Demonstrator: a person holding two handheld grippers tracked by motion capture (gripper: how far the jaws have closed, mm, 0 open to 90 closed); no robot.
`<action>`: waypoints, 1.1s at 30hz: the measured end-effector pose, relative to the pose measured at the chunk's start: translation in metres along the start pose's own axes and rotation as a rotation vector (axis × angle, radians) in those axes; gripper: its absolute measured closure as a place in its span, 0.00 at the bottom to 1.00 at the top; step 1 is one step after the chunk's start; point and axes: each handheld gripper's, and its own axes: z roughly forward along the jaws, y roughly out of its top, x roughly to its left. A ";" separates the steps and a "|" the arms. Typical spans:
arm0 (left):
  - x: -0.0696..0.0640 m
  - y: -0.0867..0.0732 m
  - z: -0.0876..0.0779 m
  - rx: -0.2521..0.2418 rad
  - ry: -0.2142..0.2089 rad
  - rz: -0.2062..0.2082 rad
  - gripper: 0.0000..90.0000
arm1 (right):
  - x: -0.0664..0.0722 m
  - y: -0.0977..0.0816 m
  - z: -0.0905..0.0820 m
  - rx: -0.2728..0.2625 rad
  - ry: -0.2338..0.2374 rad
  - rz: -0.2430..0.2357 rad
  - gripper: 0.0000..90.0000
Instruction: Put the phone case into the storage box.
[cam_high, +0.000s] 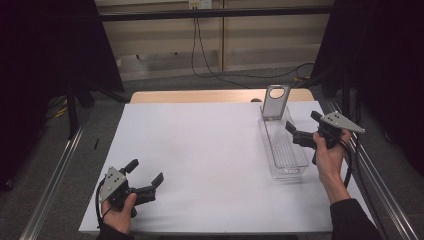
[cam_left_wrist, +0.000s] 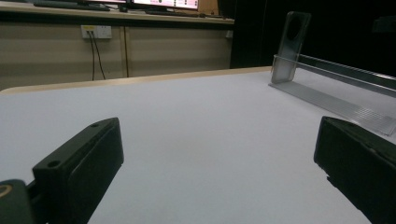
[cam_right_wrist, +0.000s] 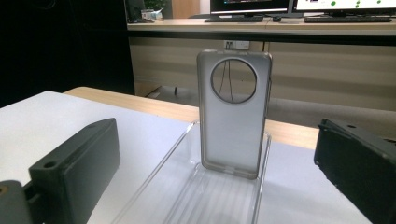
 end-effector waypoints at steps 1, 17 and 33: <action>0.000 0.000 0.000 0.000 -0.001 0.000 0.02 | 0.000 -0.001 -0.002 -0.005 0.003 0.004 0.00; 0.001 -0.001 0.001 -0.005 0.001 -0.013 0.02 | 0.011 -0.021 -0.029 -0.014 0.006 -0.024 0.00; 0.001 -0.001 0.000 -0.004 0.016 -0.021 0.02 | 0.022 -0.035 -0.061 -0.027 0.021 -0.007 0.00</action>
